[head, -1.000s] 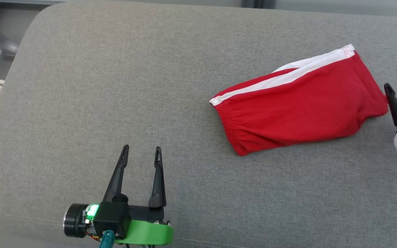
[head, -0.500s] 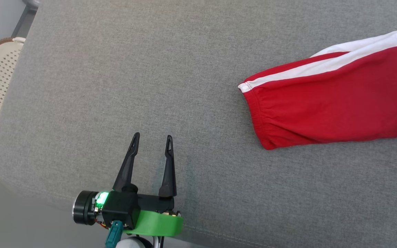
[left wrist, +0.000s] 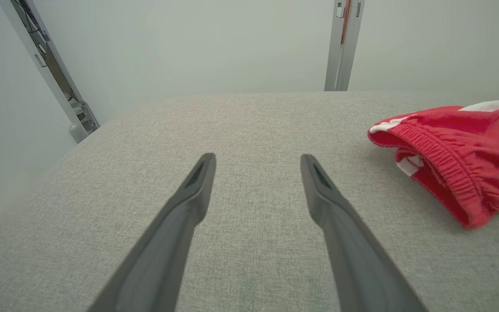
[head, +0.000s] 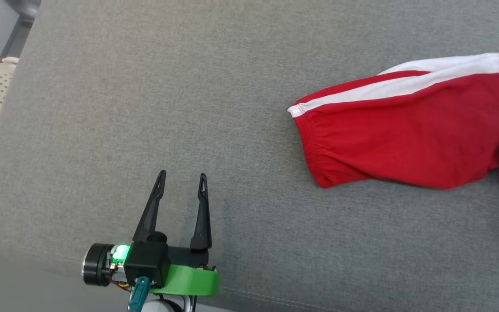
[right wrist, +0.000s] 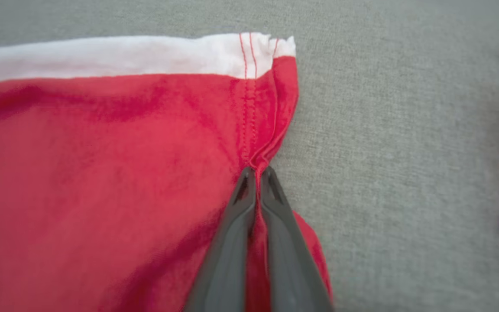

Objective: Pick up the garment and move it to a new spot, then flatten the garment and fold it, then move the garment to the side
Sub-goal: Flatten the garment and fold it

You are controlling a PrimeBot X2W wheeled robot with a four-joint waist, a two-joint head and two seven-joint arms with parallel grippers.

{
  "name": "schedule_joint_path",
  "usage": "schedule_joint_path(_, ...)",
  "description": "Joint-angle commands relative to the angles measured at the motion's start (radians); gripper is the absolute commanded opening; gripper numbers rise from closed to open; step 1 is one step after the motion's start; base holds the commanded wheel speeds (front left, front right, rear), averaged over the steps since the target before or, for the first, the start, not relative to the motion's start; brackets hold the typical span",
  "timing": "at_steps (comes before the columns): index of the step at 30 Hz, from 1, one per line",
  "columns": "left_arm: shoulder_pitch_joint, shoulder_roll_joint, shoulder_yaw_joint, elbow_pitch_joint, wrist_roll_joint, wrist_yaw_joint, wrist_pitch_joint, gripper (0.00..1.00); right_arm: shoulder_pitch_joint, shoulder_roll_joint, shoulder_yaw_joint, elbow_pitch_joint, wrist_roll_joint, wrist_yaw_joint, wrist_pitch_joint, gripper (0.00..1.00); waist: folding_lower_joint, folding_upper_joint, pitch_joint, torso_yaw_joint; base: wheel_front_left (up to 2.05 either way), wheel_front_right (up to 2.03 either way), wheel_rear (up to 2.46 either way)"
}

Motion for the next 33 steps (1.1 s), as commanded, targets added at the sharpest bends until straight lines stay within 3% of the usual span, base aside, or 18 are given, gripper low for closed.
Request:
schedule_joint_path(1,0.016,0.001,0.013,0.002,0.002,-0.006,-0.003,1.0,0.062,0.006,0.023,0.014,0.001,0.0,0.003,0.0,0.0,0.0,-0.074,-0.087,0.0,0.0,0.0)
schedule_joint_path(6,0.034,0.001,0.039,0.006,0.02,-0.016,-0.003,1.0,0.074,-0.027,0.033,-0.016,-0.02,-0.001,-0.031,0.0,0.0,0.0,-0.122,-0.161,0.0,0.0,0.0)
schedule_joint_path(13,0.061,0.002,0.06,0.017,0.038,-0.012,-0.003,1.0,0.053,-0.053,0.028,-0.042,-0.083,-0.001,-0.051,0.0,0.0,0.0,-0.179,-0.213,0.0,0.0,0.0)
schedule_joint_path(23,0.109,0.004,0.095,0.035,0.058,-0.028,-0.003,1.0,0.025,0.051,0.009,-0.138,-0.128,-0.001,-0.007,0.0,0.0,0.0,-0.263,-0.214,0.0,0.0,0.0)
schedule_joint_path(33,0.131,0.003,0.088,0.035,0.055,-0.033,-0.003,1.0,0.009,0.222,-0.026,-0.189,-0.19,-0.001,0.058,0.0,0.0,0.0,-0.288,-0.159,0.0,0.0,0.0)
